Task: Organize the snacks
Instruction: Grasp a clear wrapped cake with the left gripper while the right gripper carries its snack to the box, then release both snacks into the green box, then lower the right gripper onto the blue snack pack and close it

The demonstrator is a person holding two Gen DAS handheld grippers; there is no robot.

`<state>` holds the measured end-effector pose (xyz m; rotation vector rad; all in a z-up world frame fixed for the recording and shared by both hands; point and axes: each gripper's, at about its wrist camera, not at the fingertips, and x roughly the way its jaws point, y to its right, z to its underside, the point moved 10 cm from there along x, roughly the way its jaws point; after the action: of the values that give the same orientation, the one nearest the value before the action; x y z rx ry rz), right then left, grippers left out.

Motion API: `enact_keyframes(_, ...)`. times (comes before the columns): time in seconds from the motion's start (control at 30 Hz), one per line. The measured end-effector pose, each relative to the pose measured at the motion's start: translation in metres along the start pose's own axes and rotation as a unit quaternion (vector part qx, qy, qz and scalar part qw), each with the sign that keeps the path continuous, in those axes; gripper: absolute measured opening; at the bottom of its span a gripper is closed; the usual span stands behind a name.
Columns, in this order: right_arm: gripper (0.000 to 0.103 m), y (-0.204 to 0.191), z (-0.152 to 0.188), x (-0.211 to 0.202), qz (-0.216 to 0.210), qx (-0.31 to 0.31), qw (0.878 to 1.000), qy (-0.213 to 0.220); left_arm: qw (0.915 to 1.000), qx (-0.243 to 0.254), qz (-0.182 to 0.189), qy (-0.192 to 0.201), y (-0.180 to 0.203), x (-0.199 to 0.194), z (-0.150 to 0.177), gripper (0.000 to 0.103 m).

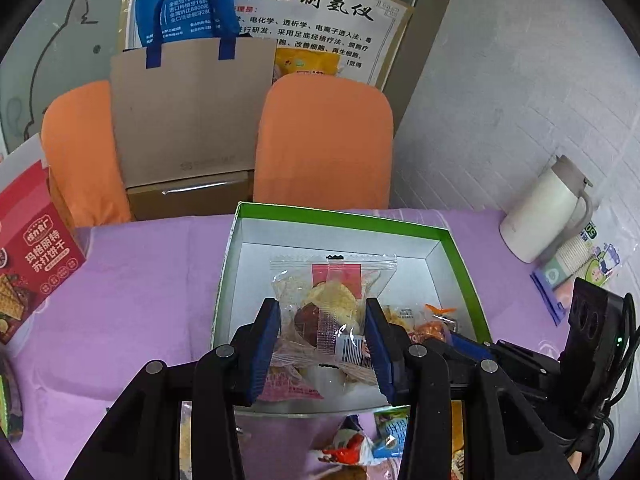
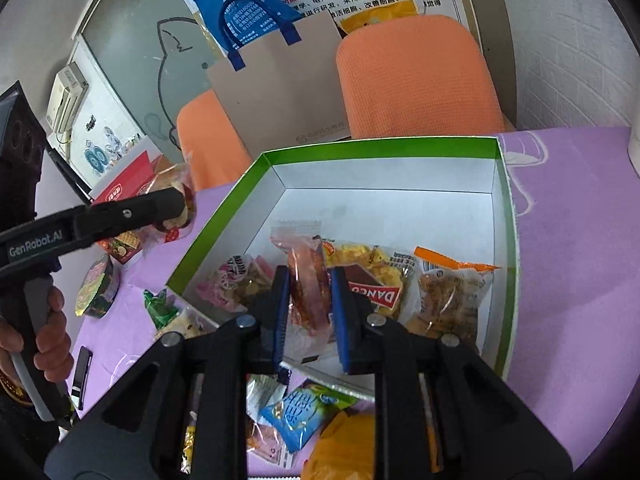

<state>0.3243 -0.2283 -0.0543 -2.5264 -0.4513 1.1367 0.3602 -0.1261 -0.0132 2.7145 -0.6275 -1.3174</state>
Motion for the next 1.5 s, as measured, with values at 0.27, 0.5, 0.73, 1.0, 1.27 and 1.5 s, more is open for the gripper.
enact_keyframes(0.27,0.078,0.012,-0.011,0.026,0.048,-0.028,0.998,-0.003,0.9998,-0.010,0.013,-0.015,-0.004,0.030,0.001,0.052)
enact_keyframes(0.5,0.084,0.008,-0.007,0.005,0.067,-0.081,0.994,0.028,0.9989,0.002,-0.037,0.027,-0.013,0.016,0.000,0.101)
enact_keyframes(0.73,0.085,0.000,-0.004,-0.020,0.071,-0.084,0.993,0.036,0.9974,0.019,-0.056,0.042,-0.010,-0.010,0.006,0.101)
enact_keyframes(1.0,0.085,-0.029,0.013,-0.069,0.055,-0.109,0.991,0.055,0.9971,0.009,-0.040,0.064,0.002,-0.071,0.021,0.101)
enact_keyframes(1.27,0.085,-0.046,0.063,-0.113,0.022,-0.125,0.990,0.059,0.9988,-0.014,-0.005,0.047,0.003,-0.121,0.084,0.101)
enact_keyframes(1.5,0.075,-0.052,0.118,-0.108,0.029,-0.162,0.986,0.006,0.9995,-0.004,-0.022,0.022,-0.016,-0.144,0.161,0.101)
